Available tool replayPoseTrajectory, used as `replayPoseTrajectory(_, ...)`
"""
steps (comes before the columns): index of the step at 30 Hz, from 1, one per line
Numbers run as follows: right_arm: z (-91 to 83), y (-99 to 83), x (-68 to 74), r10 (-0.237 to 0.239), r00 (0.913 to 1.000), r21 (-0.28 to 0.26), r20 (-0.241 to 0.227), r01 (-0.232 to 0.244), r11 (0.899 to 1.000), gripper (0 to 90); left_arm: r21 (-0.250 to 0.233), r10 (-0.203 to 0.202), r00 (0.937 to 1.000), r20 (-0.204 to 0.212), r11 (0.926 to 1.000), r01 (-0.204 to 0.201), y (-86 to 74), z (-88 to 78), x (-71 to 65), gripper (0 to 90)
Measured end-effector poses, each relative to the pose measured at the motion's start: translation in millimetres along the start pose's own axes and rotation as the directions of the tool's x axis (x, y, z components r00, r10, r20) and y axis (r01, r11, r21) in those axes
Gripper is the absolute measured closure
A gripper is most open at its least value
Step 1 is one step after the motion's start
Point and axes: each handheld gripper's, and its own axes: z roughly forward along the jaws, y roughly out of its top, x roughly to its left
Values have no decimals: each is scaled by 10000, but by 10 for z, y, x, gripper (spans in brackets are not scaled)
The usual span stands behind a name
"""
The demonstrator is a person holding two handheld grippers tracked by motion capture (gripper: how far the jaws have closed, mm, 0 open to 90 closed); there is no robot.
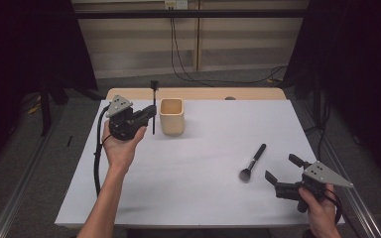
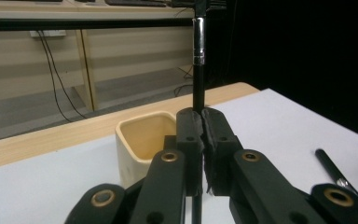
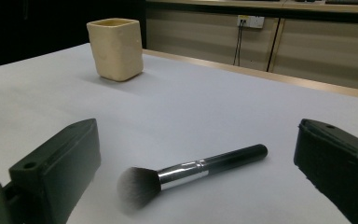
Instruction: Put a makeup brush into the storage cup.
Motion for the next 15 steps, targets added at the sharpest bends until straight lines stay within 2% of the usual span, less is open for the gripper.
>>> replayPoseTrajectory(2, 1, 2, 3, 10, 10000, -20, 4, -10, 10000, 0, -75, -82, 9999, 72, 9999, 83, 10, 40, 11, 862)
replayPoseTrajectory(3, 1, 1, 3, -31, 10000, -10, -6, 31, 10000, 0, -160, 30, 10000, 75, 9999, -29, 15, 55, 10, 862)
replayPoseTrajectory(15, 1, -5, -2, -9, 10000, -3, 42, 9, 10000, 0, -463, -3, 9999, -145, 9989, -3, 187, 169, 22, 862)
